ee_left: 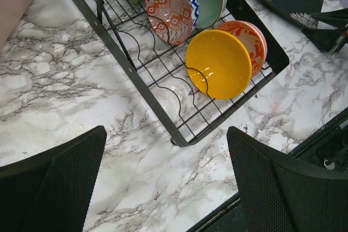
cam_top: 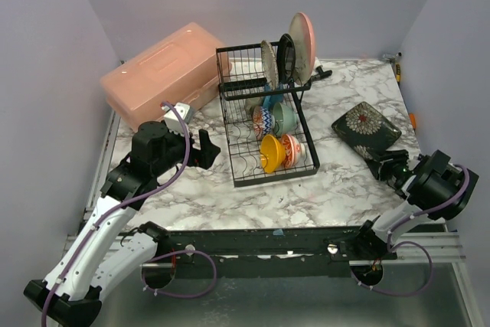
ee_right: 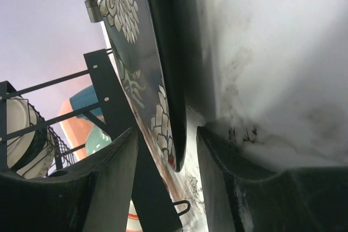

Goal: Load the mixed dishes into the dish rack

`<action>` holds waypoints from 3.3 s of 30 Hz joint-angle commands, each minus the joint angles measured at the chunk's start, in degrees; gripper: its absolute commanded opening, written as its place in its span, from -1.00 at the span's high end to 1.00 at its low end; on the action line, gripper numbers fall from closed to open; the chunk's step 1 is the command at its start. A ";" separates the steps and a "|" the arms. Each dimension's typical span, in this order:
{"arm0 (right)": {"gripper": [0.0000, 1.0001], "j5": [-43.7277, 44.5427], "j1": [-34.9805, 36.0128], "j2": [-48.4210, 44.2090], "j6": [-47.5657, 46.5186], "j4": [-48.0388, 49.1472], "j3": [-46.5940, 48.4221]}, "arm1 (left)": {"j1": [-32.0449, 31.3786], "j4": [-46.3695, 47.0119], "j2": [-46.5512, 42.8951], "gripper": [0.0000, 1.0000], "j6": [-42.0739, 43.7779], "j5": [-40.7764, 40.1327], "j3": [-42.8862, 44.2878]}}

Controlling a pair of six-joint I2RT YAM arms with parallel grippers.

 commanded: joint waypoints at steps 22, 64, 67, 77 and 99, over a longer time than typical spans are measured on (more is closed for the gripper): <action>1.00 7.48 6.02 1.10 -0.25 -3.49 6.40 | -0.22 0.50 1.25 -0.82 0.25 1.00 0.22; 1.00 -2.59 16.44 -30.94 -0.37 -63.50 58.62 | -8.21 33.91 20.04 -0.84 -38.86 11.53 12.98; 1.00 -3.31 17.15 -30.82 1.13 -63.13 59.65 | -11.41 36.09 25.80 -0.83 -39.17 5.18 18.92; 1.00 -5.76 22.11 -30.84 3.22 -61.29 61.74 | -16.51 41.62 47.99 -0.74 -45.44 0.09 39.74; 1.00 -5.81 30.58 -32.18 1.02 -61.60 60.77 | -18.15 40.44 54.90 0.02 -48.60 -7.76 45.53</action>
